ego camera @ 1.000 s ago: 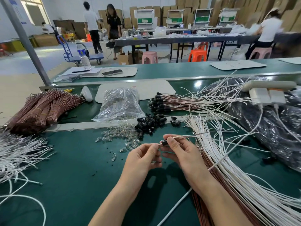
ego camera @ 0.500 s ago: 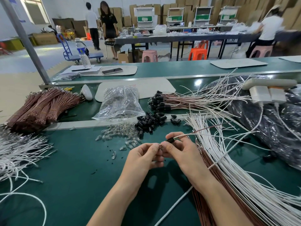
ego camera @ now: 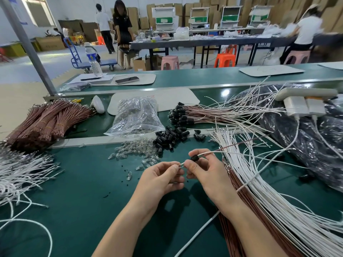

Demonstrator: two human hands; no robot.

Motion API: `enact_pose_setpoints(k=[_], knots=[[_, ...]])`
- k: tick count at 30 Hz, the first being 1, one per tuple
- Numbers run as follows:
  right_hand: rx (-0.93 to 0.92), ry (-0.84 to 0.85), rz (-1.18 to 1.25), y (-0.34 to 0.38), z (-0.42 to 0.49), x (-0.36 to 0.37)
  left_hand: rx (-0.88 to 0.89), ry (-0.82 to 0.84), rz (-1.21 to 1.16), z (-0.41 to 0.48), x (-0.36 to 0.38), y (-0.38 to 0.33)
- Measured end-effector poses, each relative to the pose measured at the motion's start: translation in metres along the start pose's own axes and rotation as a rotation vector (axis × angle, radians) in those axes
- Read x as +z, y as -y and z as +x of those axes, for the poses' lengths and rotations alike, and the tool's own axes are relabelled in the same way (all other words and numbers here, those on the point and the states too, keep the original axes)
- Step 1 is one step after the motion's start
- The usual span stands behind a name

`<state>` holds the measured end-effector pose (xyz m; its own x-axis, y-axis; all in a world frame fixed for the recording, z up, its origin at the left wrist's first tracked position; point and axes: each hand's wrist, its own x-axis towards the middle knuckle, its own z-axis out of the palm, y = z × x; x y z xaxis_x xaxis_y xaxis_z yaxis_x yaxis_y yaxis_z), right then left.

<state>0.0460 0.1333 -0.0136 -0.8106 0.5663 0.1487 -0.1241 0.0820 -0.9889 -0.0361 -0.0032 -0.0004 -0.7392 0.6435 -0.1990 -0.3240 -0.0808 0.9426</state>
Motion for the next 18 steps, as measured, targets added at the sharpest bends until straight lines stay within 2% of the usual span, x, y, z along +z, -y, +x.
enact_pose_setpoints(k=[8,13,18], knots=[[0.026,0.018,-0.015,0.0003,0.001,-0.0016,-0.009,0.04,0.003,-0.0005,-0.0048,0.0008],[0.095,0.031,0.155,0.0012,0.0006,0.0001,0.097,0.013,0.118,-0.0011,-0.0018,0.0039],[0.107,0.046,0.165,0.0032,-0.0003,-0.0004,0.136,0.016,0.196,-0.0022,-0.0017,0.0047]])
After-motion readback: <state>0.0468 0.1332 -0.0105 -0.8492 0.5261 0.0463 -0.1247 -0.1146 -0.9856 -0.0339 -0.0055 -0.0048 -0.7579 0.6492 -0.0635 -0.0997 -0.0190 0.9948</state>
